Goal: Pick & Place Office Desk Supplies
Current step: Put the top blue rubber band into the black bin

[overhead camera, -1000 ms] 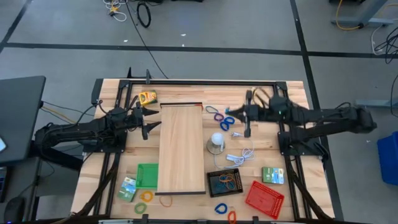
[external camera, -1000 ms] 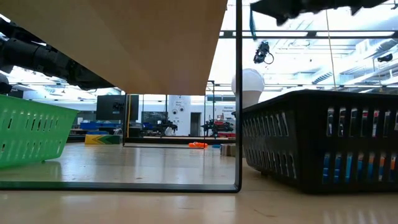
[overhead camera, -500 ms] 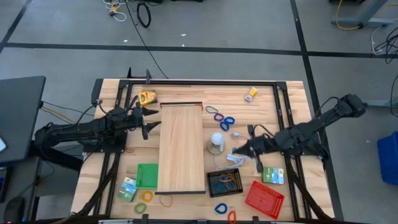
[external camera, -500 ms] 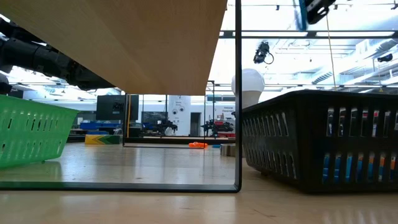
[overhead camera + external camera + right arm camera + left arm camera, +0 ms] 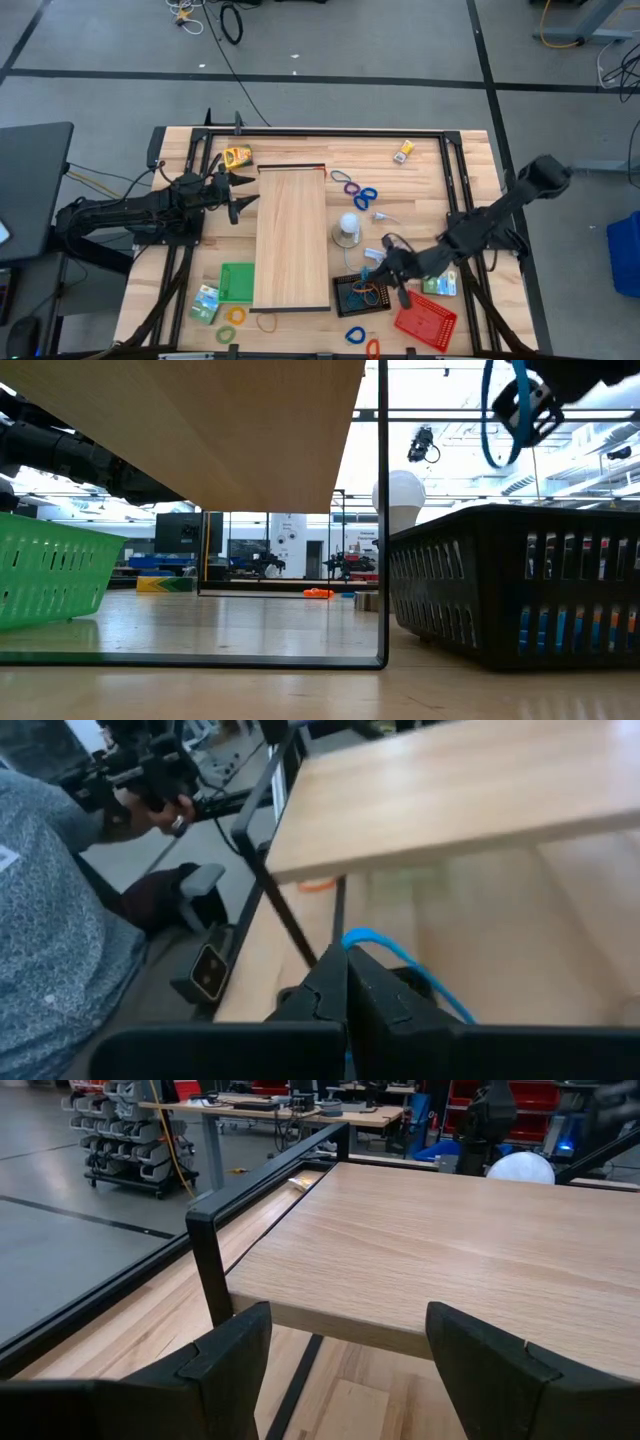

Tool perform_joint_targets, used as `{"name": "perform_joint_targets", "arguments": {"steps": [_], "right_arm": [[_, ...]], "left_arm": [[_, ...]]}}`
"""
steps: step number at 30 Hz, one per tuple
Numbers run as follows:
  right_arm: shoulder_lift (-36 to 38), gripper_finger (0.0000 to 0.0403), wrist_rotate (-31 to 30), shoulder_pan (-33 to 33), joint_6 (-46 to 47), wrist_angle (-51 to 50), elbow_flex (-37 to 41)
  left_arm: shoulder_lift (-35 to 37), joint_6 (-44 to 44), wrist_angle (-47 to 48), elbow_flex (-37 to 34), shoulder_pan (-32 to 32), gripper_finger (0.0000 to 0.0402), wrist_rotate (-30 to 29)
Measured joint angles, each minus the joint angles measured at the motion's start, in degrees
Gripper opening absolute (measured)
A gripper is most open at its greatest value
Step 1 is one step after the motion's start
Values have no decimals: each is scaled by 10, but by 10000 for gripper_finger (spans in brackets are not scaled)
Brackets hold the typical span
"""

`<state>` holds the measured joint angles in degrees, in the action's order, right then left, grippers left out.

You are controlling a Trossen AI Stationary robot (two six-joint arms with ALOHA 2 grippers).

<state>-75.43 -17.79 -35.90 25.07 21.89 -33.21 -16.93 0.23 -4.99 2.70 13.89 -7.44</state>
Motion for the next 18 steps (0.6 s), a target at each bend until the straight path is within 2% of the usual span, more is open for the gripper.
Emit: {"name": "perform_joint_targets", "arguments": {"steps": [9, 15, 18], "right_arm": [[-121, 0, 47, -1, 112, 45, 0], [-146, 1, 42, 0, 133, 44, 0], [-146, 15, 42, 0, 133, 45, 0]], "left_arm": [[0, 4, 3, 0, 0, 273, 0], [0, -2, 3, 0, 0, 273, 0], [0, -8, 3, 0, 0, 273, 0]]}}
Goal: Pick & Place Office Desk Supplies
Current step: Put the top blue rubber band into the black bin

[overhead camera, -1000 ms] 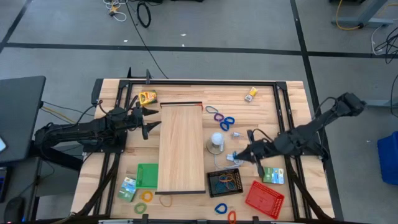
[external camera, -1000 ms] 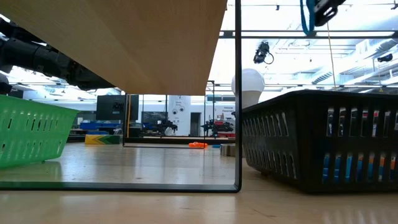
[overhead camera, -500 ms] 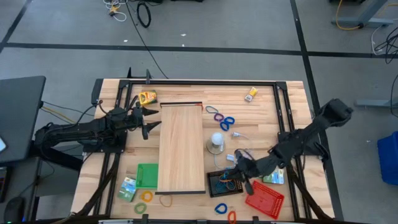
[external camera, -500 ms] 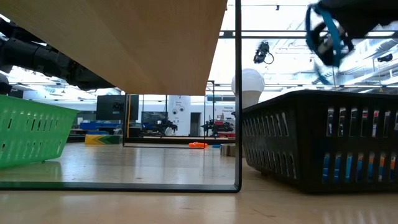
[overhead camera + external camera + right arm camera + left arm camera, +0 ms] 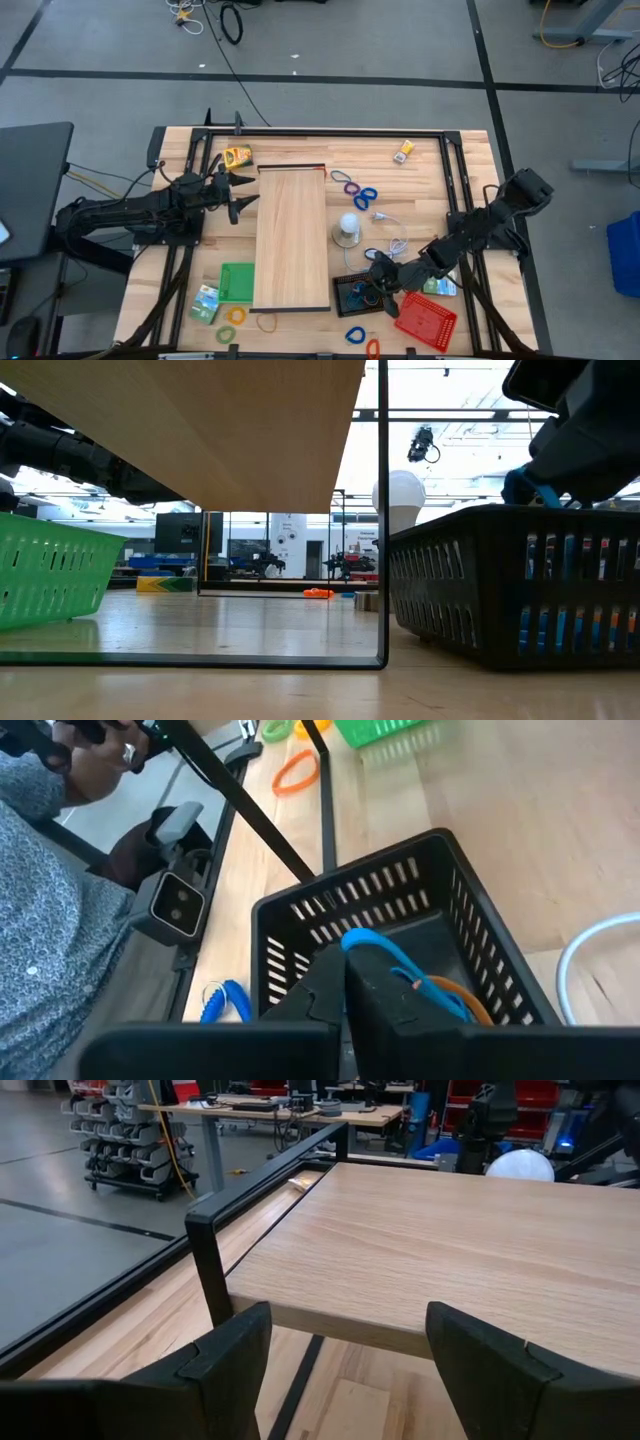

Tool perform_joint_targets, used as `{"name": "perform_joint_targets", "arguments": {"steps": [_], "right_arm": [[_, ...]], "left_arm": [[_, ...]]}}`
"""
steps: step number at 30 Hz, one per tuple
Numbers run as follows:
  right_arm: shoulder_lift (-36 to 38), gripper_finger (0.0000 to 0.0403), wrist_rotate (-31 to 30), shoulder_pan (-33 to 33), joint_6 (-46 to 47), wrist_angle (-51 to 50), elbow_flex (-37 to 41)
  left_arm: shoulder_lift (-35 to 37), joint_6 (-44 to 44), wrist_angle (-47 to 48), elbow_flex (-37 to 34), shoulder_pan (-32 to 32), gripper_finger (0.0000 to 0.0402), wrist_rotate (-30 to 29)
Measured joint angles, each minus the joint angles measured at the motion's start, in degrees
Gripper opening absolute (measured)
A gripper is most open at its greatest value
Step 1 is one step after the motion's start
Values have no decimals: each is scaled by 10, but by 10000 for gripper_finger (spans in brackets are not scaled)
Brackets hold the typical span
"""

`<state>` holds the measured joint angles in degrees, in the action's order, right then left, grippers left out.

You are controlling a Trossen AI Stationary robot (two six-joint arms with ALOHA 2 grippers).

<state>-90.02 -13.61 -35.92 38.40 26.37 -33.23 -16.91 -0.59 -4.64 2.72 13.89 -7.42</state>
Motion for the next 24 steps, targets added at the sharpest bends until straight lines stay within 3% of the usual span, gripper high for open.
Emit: {"name": "perform_joint_targets", "arguments": {"steps": [13, 17, 24], "right_arm": [[0, 156, -5, 2, -1, -13, -3], [0, 172, -23, 5, -6, -52, -23], [0, 173, -31, 5, -12, -216, -92]], "left_arm": [[0, -5, 1, 0, 0, 273, 13], [0, -9, 1, 0, 0, 273, 14], [0, -9, 1, 0, 0, 273, 14]]}}
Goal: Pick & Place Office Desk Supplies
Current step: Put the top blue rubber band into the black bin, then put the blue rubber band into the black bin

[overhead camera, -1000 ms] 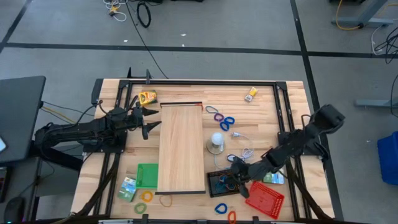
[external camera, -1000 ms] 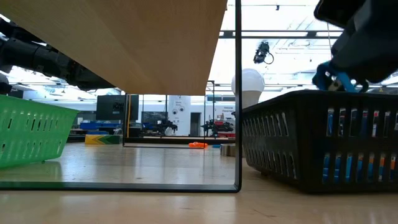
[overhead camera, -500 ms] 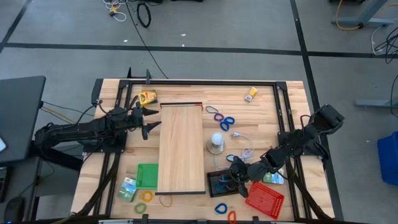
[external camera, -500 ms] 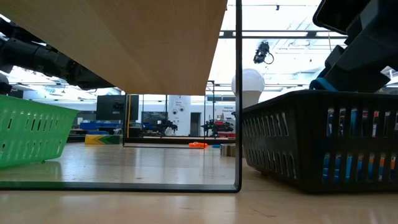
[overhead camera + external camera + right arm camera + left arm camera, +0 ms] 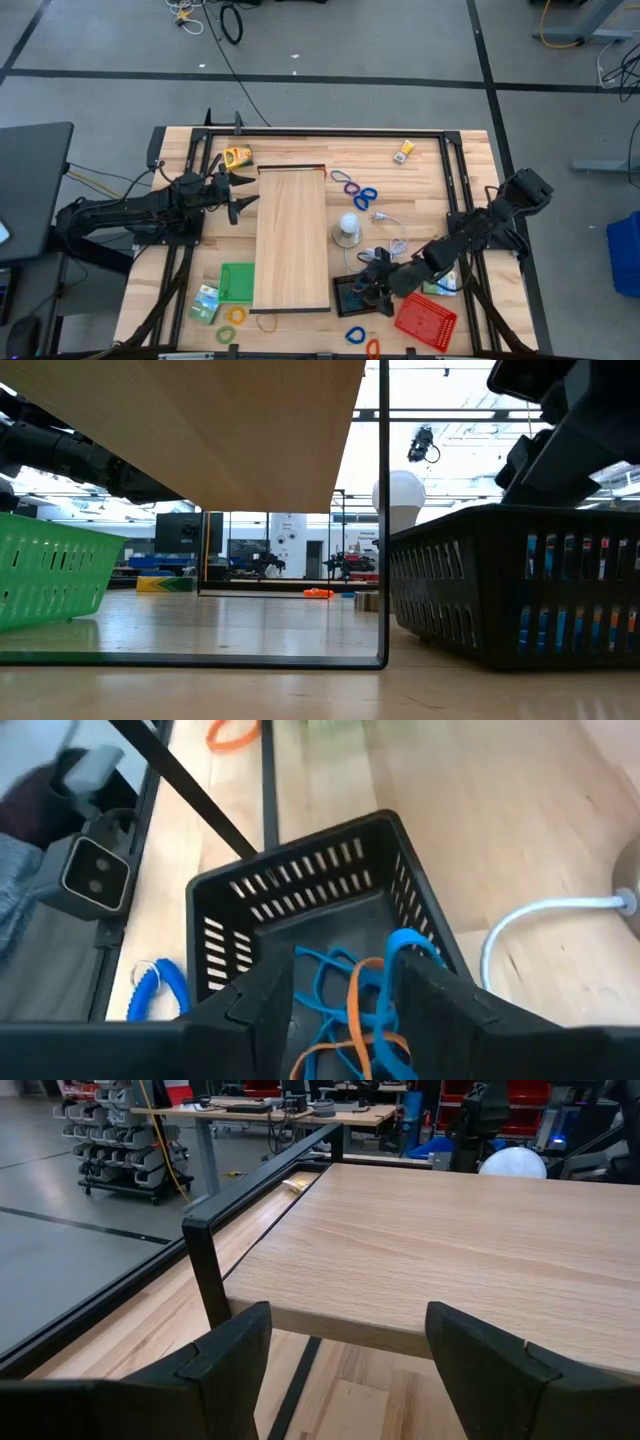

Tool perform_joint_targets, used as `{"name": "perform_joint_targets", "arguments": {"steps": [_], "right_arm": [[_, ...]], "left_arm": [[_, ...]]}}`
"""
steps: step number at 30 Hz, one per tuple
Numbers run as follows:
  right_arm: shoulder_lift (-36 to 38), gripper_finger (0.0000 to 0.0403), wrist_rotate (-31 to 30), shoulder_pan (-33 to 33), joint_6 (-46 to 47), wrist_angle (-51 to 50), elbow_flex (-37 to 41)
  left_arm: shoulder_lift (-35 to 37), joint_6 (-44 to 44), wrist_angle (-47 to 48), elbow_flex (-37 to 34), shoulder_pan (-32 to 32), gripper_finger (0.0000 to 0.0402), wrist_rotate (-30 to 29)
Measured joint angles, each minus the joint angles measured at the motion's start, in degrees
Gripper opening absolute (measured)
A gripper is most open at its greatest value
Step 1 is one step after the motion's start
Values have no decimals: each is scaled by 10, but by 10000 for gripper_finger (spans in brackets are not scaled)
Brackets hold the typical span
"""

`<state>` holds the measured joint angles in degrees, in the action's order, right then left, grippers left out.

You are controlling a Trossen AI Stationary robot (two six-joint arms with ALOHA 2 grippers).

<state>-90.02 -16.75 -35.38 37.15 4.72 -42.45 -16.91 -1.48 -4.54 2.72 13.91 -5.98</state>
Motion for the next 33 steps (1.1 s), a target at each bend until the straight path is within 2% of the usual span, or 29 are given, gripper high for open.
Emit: {"name": "perform_joint_targets", "arguments": {"steps": [8, 13, 18, 33], "right_arm": [[0, 173, 24, 0, 2, -62, -50], [0, 173, 63, -1, 31, -86, -52], [0, 173, 62, 0, 55, -155, -52], [0, 167, 78, 10, 37, -163, -57]], "left_arm": [[0, -3, 0, 0, 0, 273, 0], [0, -5, 0, 0, 0, 273, 0], [0, -6, 0, 0, 0, 273, 0], [0, -7, 0, 0, 0, 273, 0]]}}
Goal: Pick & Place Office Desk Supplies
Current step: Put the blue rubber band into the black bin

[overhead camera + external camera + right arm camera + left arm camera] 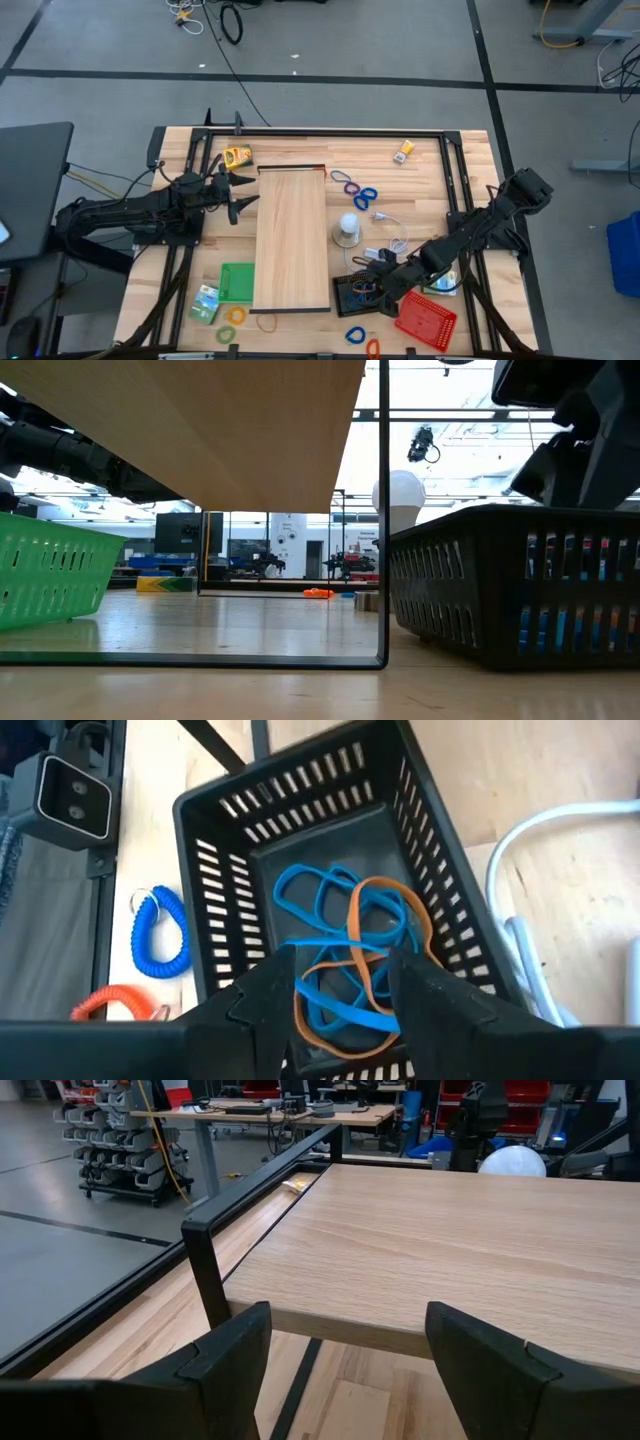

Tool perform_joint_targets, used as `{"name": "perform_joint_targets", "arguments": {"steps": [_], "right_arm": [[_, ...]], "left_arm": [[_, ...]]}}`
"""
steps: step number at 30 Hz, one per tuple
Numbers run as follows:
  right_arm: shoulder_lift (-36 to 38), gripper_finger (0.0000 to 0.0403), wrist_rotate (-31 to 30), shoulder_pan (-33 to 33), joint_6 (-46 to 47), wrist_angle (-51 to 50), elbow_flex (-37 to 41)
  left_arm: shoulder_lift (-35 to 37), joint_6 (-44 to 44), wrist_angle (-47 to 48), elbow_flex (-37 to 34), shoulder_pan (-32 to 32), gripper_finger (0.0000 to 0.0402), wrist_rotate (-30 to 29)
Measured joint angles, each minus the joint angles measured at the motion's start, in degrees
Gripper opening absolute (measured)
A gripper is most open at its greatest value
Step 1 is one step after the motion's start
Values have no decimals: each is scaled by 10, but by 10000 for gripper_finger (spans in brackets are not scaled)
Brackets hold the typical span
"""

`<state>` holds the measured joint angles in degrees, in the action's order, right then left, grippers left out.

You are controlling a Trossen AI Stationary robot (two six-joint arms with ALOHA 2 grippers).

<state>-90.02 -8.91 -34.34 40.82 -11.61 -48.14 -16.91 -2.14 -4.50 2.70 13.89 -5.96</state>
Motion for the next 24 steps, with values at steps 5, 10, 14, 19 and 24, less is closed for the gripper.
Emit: {"name": "perform_joint_targets", "arguments": {"steps": [5, 10, 14, 19, 24], "right_arm": [[0, 150, -74, 3, -22, -71, -35], [0, 139, -135, 21, -44, -154, -47], [0, 138, -168, 53, -47, -223, -47], [11, 143, -215, 96, -45, -292, -47], [29, 147, -254, 152, -83, -340, -44]], "left_arm": [[0, 1, 0, 0, 0, 273, 0], [0, 2, 0, 0, 0, 273, 1], [0, 2, 0, 0, 0, 273, 5], [0, 2, 0, 0, 0, 273, 6], [0, 2, 0, 0, 0, 273, 9]]}}
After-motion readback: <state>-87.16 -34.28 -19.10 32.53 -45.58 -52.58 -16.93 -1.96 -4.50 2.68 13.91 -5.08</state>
